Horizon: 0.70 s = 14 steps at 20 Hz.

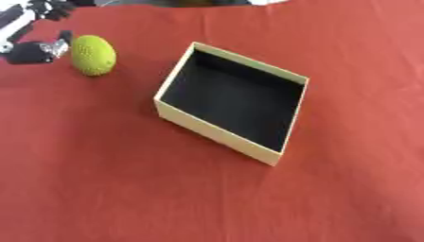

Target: Pick up objects on the table and place them in the box.

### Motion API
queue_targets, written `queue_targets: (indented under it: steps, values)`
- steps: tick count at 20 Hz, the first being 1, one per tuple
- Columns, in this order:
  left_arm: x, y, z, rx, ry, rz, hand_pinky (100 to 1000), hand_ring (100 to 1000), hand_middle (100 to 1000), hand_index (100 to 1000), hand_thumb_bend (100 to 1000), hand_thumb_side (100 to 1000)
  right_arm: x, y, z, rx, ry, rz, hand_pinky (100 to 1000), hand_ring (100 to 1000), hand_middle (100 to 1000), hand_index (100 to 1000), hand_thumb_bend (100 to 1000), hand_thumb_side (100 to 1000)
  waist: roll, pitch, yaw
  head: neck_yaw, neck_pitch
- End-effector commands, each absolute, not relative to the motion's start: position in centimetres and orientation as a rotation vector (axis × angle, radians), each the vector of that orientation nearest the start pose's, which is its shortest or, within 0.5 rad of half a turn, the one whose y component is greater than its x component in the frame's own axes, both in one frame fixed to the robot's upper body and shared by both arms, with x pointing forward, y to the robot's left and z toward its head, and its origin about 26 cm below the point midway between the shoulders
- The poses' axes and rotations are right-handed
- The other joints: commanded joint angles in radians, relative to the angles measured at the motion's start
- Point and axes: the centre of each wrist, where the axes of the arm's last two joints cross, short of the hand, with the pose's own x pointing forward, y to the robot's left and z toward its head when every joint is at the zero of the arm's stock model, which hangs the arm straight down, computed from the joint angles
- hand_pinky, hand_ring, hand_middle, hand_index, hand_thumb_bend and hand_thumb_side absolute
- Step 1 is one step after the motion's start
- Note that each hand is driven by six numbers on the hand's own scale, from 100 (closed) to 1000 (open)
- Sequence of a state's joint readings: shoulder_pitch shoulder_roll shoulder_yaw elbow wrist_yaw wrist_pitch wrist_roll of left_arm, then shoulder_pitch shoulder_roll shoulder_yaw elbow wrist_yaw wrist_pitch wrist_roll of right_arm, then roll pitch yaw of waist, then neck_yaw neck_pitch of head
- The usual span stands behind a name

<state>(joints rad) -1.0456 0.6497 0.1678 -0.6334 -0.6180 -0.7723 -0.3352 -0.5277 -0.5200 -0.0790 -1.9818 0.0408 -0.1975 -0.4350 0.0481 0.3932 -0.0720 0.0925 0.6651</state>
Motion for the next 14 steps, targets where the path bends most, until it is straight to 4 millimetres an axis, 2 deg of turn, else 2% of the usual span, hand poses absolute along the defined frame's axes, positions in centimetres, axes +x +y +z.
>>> queue_targets:
  steps: [1, 2, 3, 4, 5, 8, 14]
  values:
    - [46.5, 43.6, 25.1, 0.746, -1.89, -1.499, 911, 896, 859, 946, 140, 447, 30.4, -28.3, 29.9, 0.606, 3.369, -0.012, 766, 709, 575, 746, 100, 539, -0.002, -0.027, 0.0, -0.002, -0.009]
    - [46.6, 43.6, 25.1, 0.756, -1.883, -1.496, 915, 897, 857, 947, 129, 467, 30.4, -28.3, 29.9, 0.606, 3.37, -0.012, 766, 709, 575, 746, 100, 539, -0.002, -0.027, -0.001, -0.002, -0.008]
    - [46.6, 43.5, 25.0, 0.761, -1.878, -1.479, 925, 894, 848, 951, 100, 631, 30.4, -28.3, 29.9, 0.606, 3.371, -0.012, 767, 709, 575, 745, 100, 540, -0.002, -0.026, -0.001, -0.003, -0.005]
    - [46.7, 43.4, 25.1, 0.761, -1.869, -1.459, 927, 892, 844, 950, 100, 702, 30.4, -28.3, 29.9, 0.606, 3.372, -0.013, 766, 709, 575, 745, 100, 540, -0.003, -0.026, -0.002, -0.004, -0.002]
    - [46.8, 43.2, 25.2, 0.759, -1.859, -1.439, 925, 889, 840, 947, 107, 732, 30.4, -28.3, 29.8, 0.605, 3.373, -0.013, 767, 709, 575, 745, 100, 540, -0.003, -0.026, -0.002, -0.005, 0.002]
    - [46.8, 42.9, 25.9, 0.753, -1.838, -1.405, 917, 882, 836, 945, 109, 730, 30.4, -28.3, 29.8, 0.601, 3.375, -0.011, 767, 709, 574, 745, 100, 540, -0.003, -0.026, -0.004, -0.006, 0.007]
    - [46.9, 42.1, 26.3, 0.747, -1.822, -1.414, 906, 880, 835, 939, 126, 653, 30.4, -28.2, 29.7, 0.6, 3.38, -0.008, 767, 709, 574, 744, 100, 542, -0.004, -0.025, -0.004, -0.006, 0.0]
